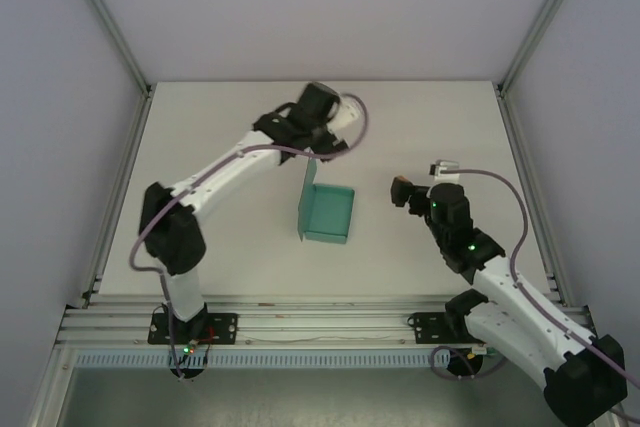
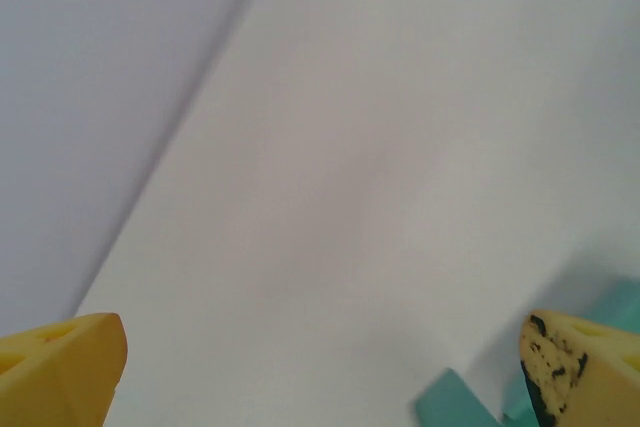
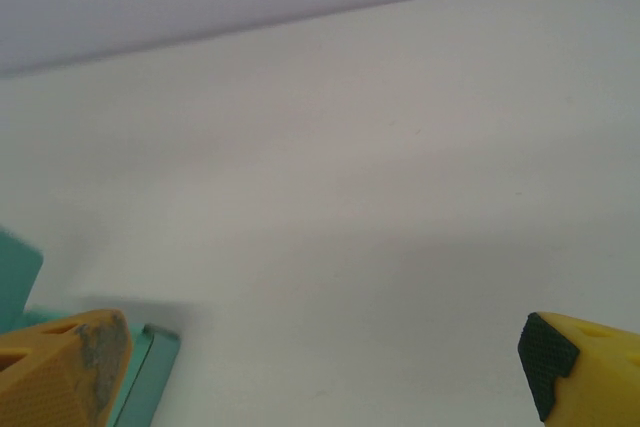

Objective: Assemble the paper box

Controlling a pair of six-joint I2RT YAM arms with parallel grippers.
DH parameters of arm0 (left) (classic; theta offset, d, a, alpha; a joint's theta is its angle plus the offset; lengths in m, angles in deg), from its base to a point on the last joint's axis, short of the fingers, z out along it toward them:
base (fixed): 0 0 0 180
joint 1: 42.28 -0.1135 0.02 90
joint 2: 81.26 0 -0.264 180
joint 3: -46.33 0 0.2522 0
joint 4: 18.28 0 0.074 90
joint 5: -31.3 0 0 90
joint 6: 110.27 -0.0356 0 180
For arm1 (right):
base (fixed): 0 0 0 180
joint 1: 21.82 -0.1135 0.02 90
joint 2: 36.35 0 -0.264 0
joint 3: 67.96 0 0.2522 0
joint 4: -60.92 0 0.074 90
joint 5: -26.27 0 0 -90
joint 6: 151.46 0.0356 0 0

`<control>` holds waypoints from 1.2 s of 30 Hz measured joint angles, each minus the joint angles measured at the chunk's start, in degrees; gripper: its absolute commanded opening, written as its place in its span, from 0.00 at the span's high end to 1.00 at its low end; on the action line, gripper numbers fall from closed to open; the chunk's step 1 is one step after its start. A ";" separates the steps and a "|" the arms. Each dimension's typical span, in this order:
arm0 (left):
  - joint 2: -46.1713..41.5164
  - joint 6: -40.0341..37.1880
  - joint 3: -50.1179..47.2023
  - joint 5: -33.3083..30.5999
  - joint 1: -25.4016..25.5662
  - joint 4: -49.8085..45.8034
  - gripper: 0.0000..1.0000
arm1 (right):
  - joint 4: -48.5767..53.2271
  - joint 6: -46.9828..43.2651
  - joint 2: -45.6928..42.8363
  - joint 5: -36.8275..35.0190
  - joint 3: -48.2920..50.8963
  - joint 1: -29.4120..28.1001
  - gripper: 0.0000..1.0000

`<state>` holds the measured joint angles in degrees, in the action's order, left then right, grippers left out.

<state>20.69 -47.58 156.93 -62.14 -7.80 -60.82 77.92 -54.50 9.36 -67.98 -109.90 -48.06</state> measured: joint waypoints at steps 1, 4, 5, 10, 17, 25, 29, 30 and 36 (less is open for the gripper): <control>-2.99 4.59 -2.21 -0.26 -1.77 2.43 0.00 | 0.07 -1.84 2.21 2.71 -0.96 0.07 0.00; -10.91 18.05 -9.92 -1.29 -6.71 7.82 0.00 | 1.40 -7.80 11.43 11.61 -6.21 -0.02 0.03; -13.25 21.99 -12.96 -1.20 -8.37 9.33 0.00 | 2.27 -9.88 15.02 14.25 -8.76 -0.26 0.04; -23.04 39.89 -32.20 0.66 -16.94 14.73 0.00 | 8.46 -22.40 35.76 23.87 -25.59 -3.21 0.12; -23.58 48.98 -42.21 1.64 -24.24 12.26 0.00 | 19.54 -36.96 60.00 30.08 -45.38 -8.07 0.36; -25.51 50.01 -44.81 1.27 -24.74 12.31 0.00 | 22.29 -36.83 66.69 27.50 -48.54 -8.07 0.72; -25.51 50.01 -44.81 1.27 -24.74 12.33 0.00 | 19.47 -31.80 66.53 23.28 -47.76 -8.11 0.78; -25.51 50.03 -44.81 1.27 -24.74 12.33 0.00 | 18.51 -29.81 66.34 21.79 -47.08 -8.11 0.78; -25.49 50.51 -44.81 1.27 -24.74 12.33 0.00 | 16.85 -13.25 64.11 10.43 -42.40 -8.81 0.80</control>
<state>-4.80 2.93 112.12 -60.87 -32.55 -48.49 94.78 -67.74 73.47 -57.55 -152.31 -56.87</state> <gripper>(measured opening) 0.998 0.207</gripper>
